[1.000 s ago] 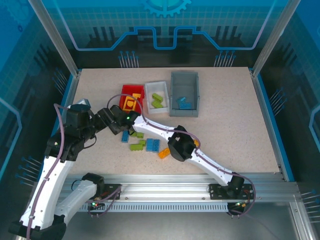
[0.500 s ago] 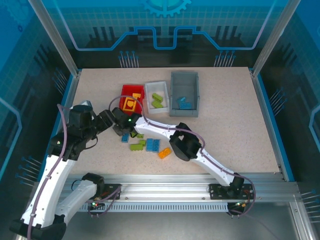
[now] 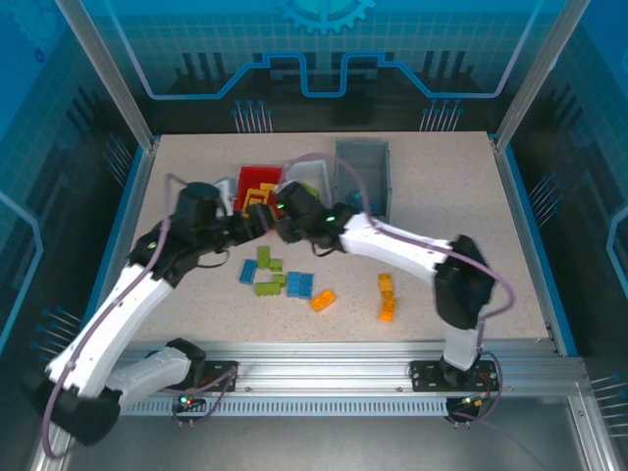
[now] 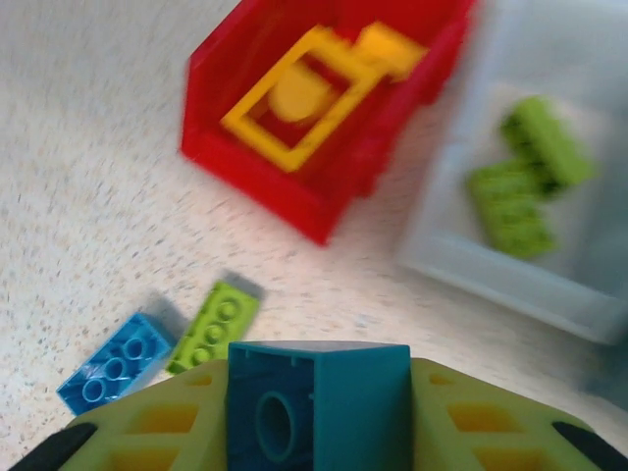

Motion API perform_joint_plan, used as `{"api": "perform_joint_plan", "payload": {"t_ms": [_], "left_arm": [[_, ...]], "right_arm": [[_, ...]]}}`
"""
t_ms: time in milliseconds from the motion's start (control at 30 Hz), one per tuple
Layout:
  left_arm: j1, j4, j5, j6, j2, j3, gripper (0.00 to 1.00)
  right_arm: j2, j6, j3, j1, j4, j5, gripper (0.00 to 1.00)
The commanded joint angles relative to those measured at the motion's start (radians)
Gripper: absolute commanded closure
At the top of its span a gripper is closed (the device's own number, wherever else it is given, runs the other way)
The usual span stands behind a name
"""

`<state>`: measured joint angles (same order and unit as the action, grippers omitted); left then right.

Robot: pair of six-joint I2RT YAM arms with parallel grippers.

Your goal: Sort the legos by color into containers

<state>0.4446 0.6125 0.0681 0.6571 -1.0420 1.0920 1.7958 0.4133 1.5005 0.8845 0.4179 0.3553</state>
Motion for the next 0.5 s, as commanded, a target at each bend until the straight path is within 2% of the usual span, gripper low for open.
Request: {"api": "perform_joint_plan", "payload": {"t_ms": [0, 100, 200, 300, 467], "left_arm": [[0.129, -0.13, -0.04, 0.018, -0.09, 0.057, 0.23], [0.216, -0.2, -0.081, 0.023, -0.184, 0.082, 0.23], [0.263, -0.26, -0.105, 0.03, -0.266, 0.099, 0.24], [0.284, -0.283, -0.115, 0.031, -0.319, 0.119, 0.24], [0.305, -0.266, -0.144, 0.016, -0.34, 0.129, 0.24]], "right_arm": [[-0.129, 0.074, -0.138, -0.134, -0.042, 0.026, 0.67], [-0.157, 0.093, -0.173, -0.257, 0.013, 0.013, 0.66], [-0.108, 0.103, -0.141, -0.351, 0.059, -0.021, 0.66], [-0.012, 0.099, -0.067, -0.405, 0.085, -0.045, 0.66], [0.156, 0.099, 0.111, -0.433, 0.163, -0.066, 0.64]]}}
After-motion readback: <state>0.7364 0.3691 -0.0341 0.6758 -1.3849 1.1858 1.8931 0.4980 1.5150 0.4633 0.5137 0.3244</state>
